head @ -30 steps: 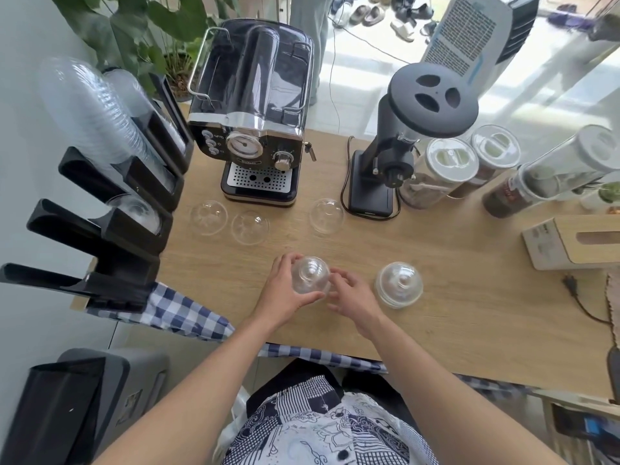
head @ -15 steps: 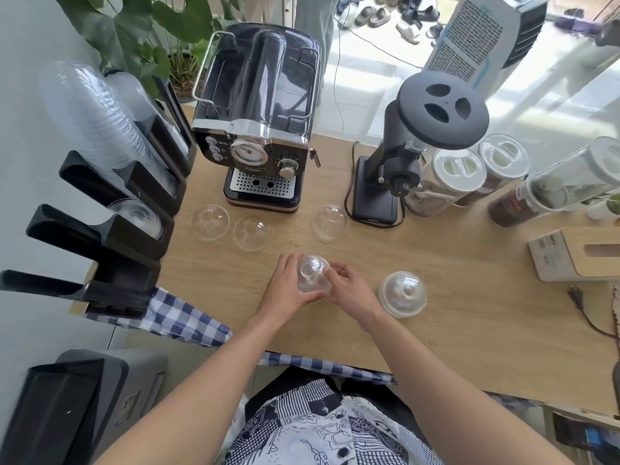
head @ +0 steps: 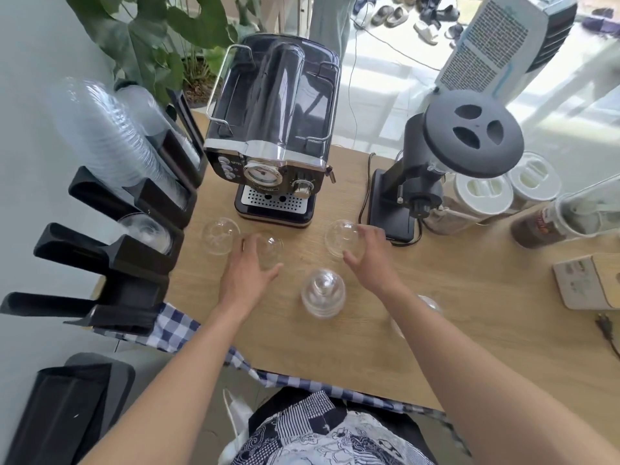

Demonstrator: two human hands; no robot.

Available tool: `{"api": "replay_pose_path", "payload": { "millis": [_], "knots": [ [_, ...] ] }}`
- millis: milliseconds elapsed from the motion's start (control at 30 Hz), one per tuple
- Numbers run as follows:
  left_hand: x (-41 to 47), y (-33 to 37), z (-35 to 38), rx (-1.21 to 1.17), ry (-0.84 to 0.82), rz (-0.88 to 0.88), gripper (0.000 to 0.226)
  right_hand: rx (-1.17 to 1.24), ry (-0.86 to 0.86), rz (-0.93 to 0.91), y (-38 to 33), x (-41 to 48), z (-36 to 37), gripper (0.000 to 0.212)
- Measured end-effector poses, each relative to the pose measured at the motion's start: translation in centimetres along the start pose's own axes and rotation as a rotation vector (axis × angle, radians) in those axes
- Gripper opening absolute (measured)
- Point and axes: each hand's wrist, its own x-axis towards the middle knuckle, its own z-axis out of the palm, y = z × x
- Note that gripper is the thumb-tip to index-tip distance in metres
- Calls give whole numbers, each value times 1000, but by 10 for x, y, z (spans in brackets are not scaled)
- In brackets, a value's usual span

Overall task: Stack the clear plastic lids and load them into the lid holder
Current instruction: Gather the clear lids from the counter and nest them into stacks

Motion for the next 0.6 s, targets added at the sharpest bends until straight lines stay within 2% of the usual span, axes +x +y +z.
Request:
{"api": "replay_pose_path", "payload": {
  "millis": [200,400,600],
  "knots": [
    [23,-14,-4,69,-93,-37,99,-181,-72,-27,1,25,6,81],
    [16,-10,3,96,-120,-49,85,-241,-79,6,2,26,17,82],
    [10,-4,11,126,-128,-26,90,-164,-40,48,-1,15,13,89]
  ]
}}
